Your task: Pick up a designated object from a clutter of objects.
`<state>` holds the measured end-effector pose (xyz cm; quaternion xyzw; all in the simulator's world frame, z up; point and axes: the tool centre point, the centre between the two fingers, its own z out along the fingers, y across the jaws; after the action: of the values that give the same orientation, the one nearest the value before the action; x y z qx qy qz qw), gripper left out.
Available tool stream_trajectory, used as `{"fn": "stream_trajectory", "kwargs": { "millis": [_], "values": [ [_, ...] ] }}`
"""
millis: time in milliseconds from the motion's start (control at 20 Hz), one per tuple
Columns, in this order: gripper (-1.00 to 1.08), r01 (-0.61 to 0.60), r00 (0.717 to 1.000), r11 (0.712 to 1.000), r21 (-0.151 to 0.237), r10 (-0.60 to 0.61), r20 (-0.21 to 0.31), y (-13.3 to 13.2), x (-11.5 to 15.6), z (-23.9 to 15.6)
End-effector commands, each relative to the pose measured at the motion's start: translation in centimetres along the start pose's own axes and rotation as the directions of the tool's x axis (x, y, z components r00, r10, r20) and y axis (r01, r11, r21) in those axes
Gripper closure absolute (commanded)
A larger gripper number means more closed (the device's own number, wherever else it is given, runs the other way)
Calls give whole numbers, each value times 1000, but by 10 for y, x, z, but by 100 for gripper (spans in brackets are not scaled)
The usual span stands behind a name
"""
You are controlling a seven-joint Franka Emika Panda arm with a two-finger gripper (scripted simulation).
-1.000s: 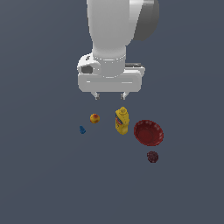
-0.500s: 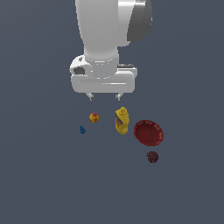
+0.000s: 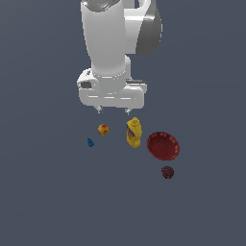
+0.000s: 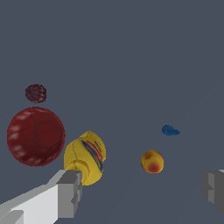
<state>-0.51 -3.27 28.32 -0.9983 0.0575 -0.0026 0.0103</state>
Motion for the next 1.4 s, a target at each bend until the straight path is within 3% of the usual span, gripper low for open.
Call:
{"fn": "stream_trajectory", "kwargs": {
  "millis": [0, 250, 450, 900, 1150, 1350],
  "values": [
    [-92, -45, 999, 999, 3, 45, 1, 4, -2, 13],
    [-92, -174, 985, 985, 10, 174, 4, 17, -9, 48],
    [-92, -307, 952, 952, 12, 307, 7, 31, -19, 83],
    [-92, -585, 811, 811, 0, 585, 3, 65, -56, 155],
    [-92, -677, 736, 736, -9, 677, -4, 78, -73, 179],
    [-92, -721, 693, 693, -14, 721, -9, 85, -83, 190]
  ]
}}
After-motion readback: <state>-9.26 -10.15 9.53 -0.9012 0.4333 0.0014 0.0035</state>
